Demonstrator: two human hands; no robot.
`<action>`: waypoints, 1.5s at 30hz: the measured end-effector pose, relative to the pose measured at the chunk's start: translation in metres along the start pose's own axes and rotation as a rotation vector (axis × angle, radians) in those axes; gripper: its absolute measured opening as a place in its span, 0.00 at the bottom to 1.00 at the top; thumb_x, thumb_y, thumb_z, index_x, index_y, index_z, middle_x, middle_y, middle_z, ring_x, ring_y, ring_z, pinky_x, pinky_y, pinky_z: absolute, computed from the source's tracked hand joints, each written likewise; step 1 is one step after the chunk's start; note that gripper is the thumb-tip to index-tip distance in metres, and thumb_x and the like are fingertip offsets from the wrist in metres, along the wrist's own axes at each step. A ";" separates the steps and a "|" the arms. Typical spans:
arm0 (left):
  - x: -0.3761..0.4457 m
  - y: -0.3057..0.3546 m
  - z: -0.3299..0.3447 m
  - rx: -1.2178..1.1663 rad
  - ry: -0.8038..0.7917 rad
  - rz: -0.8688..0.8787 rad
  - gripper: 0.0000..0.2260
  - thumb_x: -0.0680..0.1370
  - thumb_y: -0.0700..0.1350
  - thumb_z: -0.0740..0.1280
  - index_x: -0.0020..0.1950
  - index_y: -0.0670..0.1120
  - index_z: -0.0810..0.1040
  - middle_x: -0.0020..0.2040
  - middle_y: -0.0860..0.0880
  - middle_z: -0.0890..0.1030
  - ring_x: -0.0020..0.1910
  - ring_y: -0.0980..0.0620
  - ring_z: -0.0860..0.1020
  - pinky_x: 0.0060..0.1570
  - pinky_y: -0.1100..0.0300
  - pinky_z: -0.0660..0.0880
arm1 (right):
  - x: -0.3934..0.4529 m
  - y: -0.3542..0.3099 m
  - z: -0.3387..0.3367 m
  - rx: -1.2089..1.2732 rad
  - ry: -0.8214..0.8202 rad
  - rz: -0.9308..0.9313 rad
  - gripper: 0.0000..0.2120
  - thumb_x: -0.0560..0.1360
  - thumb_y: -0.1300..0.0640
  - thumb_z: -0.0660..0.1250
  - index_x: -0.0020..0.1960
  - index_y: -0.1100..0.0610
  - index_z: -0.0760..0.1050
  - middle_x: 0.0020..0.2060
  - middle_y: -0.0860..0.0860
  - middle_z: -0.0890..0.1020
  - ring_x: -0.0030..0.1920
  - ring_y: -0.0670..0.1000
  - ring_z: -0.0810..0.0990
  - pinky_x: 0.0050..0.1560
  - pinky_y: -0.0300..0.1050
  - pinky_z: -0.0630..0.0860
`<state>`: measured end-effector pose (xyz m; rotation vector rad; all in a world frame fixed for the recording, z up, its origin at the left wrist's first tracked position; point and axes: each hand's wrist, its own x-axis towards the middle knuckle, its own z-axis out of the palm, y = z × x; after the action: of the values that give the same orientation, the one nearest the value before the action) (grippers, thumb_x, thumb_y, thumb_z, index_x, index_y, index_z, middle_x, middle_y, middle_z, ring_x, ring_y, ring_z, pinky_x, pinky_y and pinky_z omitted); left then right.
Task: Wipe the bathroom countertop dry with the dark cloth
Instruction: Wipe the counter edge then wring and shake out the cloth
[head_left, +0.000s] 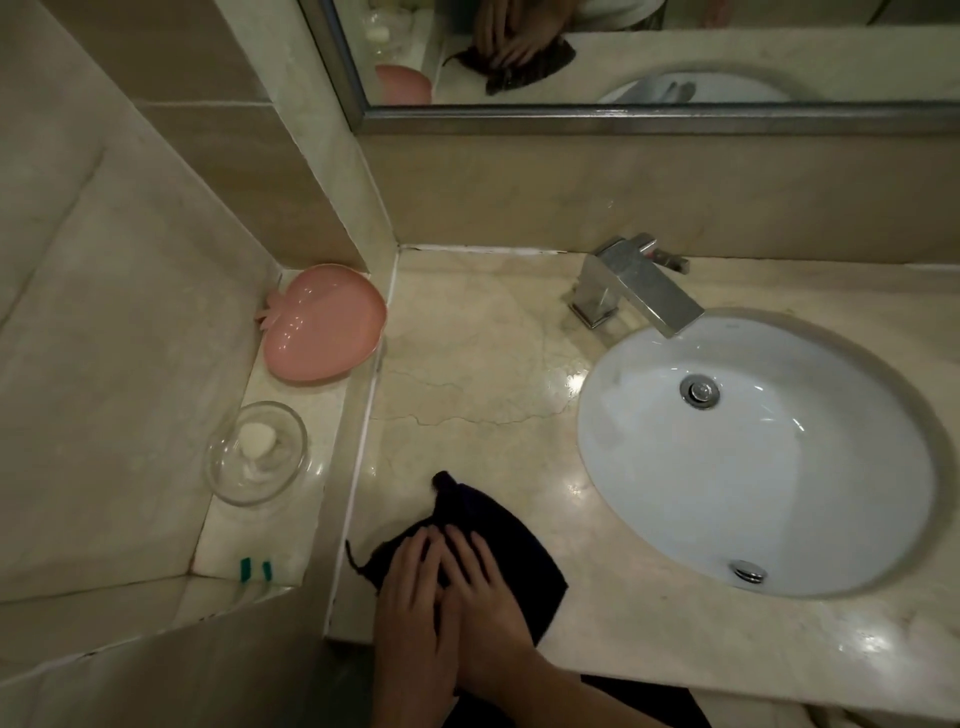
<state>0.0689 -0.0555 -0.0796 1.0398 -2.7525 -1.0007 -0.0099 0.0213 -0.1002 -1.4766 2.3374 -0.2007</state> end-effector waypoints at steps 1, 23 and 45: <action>0.002 -0.002 0.000 0.010 -0.009 -0.007 0.25 0.82 0.57 0.48 0.79 0.53 0.59 0.80 0.56 0.59 0.78 0.67 0.49 0.77 0.61 0.52 | 0.000 0.002 -0.001 0.008 0.004 -0.004 0.35 0.77 0.37 0.58 0.78 0.53 0.64 0.80 0.54 0.60 0.79 0.57 0.58 0.77 0.57 0.49; -0.033 0.127 0.105 0.108 -0.246 0.245 0.26 0.86 0.55 0.43 0.83 0.50 0.43 0.82 0.57 0.42 0.81 0.58 0.41 0.79 0.57 0.45 | -0.143 0.150 -0.014 0.062 0.137 0.096 0.31 0.81 0.42 0.56 0.81 0.50 0.57 0.82 0.51 0.52 0.81 0.52 0.49 0.78 0.58 0.51; -0.066 0.362 0.247 -0.074 -0.403 0.288 0.27 0.83 0.45 0.60 0.82 0.51 0.57 0.81 0.58 0.55 0.80 0.62 0.48 0.79 0.58 0.52 | -0.338 0.371 -0.046 0.053 0.200 0.321 0.30 0.81 0.42 0.57 0.81 0.49 0.57 0.81 0.53 0.54 0.81 0.54 0.51 0.78 0.59 0.56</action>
<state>-0.1508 0.3282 -0.0524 0.4476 -3.0181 -1.3738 -0.2097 0.4835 -0.0952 -1.0795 2.6651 -0.3341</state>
